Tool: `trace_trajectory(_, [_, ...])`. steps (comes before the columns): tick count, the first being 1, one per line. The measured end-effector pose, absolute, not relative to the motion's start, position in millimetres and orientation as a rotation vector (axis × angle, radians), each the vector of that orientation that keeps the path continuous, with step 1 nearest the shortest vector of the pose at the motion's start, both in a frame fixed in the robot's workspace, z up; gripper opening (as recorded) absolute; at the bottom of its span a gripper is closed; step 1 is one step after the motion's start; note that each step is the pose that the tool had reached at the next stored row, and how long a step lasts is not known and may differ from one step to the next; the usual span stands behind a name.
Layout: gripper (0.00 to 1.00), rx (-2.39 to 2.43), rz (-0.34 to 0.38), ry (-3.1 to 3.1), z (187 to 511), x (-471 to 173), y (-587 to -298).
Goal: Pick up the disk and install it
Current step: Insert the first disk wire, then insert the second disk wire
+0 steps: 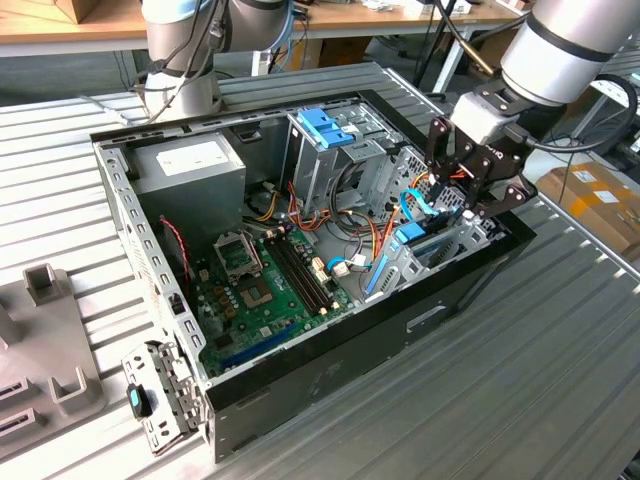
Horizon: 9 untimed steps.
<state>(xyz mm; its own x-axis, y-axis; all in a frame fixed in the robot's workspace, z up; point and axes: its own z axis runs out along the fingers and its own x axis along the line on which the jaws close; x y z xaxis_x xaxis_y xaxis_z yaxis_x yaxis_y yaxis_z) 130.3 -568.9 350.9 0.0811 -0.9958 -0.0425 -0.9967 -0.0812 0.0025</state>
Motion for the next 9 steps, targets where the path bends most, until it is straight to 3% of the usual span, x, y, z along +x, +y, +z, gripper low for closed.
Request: trace_trajectory(9, [0.48,-2.29,0.051,2.111,353.2,131.3,-569.0])
